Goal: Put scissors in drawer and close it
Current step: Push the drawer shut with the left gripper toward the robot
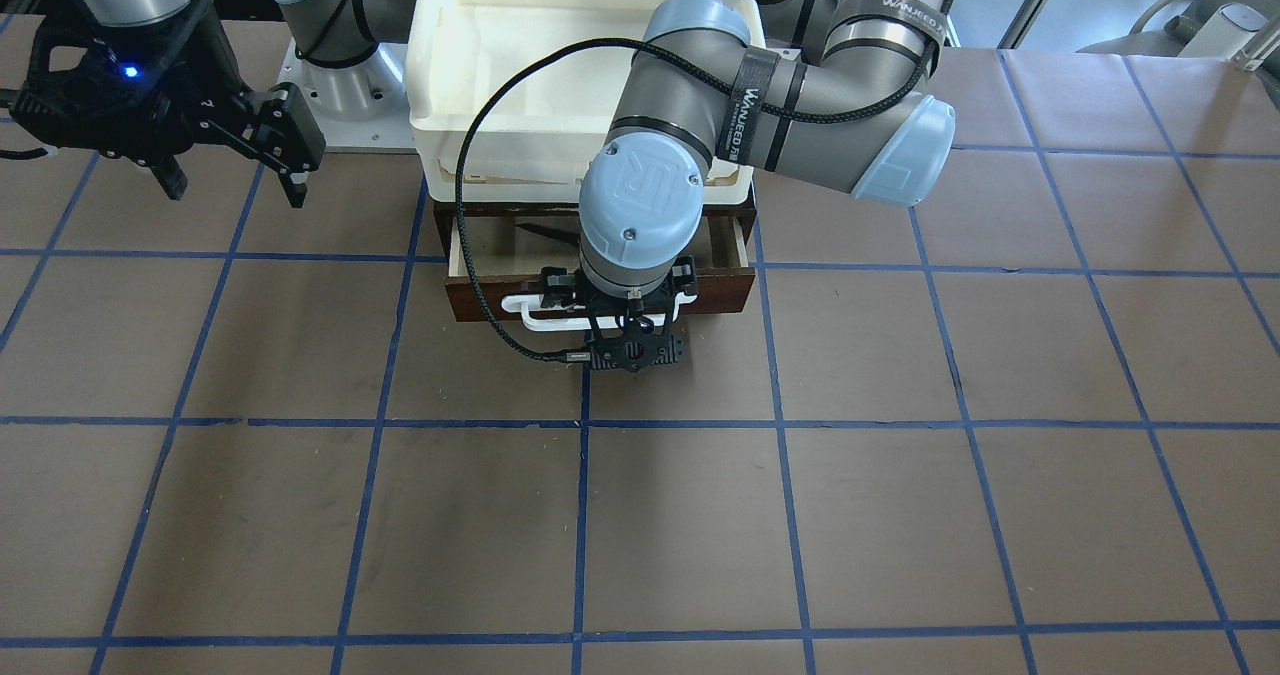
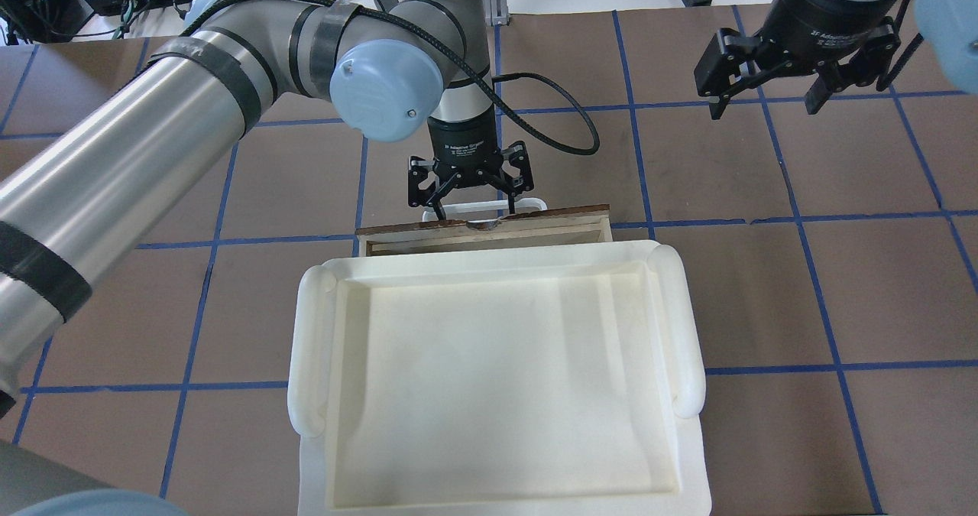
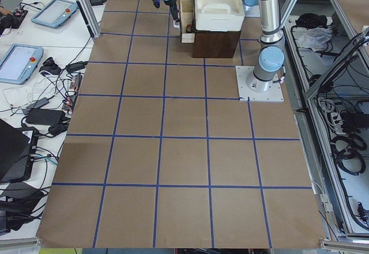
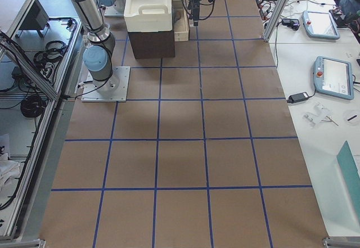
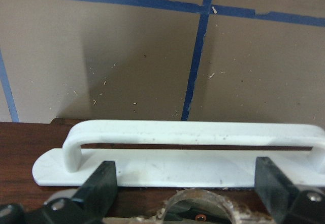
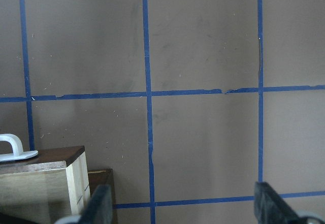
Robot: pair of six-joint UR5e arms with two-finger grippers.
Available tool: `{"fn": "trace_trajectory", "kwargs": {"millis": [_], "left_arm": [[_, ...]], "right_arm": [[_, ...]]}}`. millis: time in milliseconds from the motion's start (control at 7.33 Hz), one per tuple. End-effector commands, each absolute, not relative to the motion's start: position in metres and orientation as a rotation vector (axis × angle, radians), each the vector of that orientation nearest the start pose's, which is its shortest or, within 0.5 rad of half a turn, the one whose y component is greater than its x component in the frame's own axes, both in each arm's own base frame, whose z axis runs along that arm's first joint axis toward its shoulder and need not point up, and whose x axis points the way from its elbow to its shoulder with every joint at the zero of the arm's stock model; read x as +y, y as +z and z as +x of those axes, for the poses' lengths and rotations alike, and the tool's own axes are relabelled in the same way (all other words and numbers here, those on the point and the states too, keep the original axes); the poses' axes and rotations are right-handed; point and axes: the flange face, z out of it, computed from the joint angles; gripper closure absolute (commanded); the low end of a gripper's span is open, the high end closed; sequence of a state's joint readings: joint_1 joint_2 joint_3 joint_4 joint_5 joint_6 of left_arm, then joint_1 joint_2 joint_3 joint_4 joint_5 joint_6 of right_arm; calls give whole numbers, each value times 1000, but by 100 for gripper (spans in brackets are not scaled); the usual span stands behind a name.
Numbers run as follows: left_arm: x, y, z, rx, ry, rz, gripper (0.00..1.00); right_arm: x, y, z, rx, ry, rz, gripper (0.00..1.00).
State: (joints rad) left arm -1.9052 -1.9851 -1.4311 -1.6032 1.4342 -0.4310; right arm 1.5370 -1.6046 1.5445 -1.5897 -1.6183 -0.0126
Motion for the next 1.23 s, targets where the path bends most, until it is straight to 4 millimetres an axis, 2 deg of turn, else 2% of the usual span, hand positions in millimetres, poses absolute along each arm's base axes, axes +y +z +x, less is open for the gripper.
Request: {"fn": "trace_trajectory", "kwargs": {"millis": [0, 1091], "left_arm": [[-527, 317, -339, 3097, 540, -184, 0], [-499, 315, -331, 3030, 676, -186, 0]], "right_arm": [[-488, 520, 112, 3188, -130, 35, 0], [-489, 520, 111, 3201, -137, 26, 0]]}}
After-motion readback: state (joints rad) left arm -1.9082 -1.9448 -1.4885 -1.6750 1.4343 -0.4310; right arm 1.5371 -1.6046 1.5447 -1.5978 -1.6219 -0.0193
